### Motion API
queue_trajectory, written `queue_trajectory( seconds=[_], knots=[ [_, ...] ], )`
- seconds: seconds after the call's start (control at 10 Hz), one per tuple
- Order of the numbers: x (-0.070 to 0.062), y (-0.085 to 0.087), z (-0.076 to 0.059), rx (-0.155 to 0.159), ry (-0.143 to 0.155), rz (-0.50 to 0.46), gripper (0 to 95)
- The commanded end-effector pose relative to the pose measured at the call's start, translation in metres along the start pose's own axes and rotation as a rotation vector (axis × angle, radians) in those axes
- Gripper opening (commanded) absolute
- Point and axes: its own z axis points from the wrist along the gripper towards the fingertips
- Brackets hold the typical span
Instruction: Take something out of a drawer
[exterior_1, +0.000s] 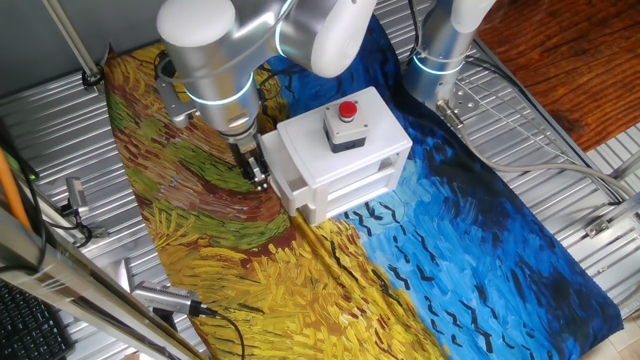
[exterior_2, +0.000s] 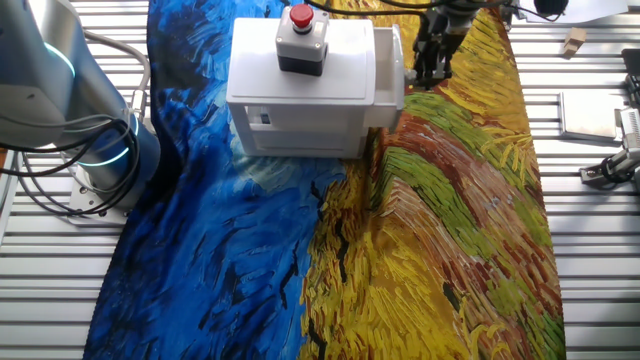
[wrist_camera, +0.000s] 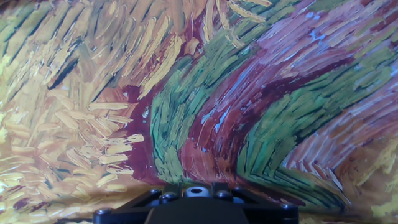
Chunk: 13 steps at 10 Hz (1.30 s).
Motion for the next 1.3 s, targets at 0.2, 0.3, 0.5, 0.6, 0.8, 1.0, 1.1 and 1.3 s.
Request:
queue_trajectory(
  seconds=[0.2, 0.3, 0.5, 0.6, 0.8, 1.0, 1.1, 1.3],
  knots=[
    [-0.006, 0.001, 0.001, 0.000, 0.006, -0.001, 0.0],
    [-0.009, 0.000, 0.001, 0.000, 0.008, -0.001, 0.0],
    [-0.013, 0.001, 0.000, 0.000, 0.010, -0.002, 0.0],
    [-0.015, 0.001, 0.001, -0.001, 0.010, -0.003, 0.0],
    [-0.021, 0.001, 0.001, 0.000, 0.013, -0.006, 0.0],
    [-0.029, 0.003, 0.000, -0.001, 0.018, -0.006, 0.0],
    [-0.032, 0.004, -0.001, -0.001, 0.020, -0.008, 0.0],
    [-0.039, 0.005, -0.002, -0.001, 0.022, -0.011, 0.0]
  ],
)
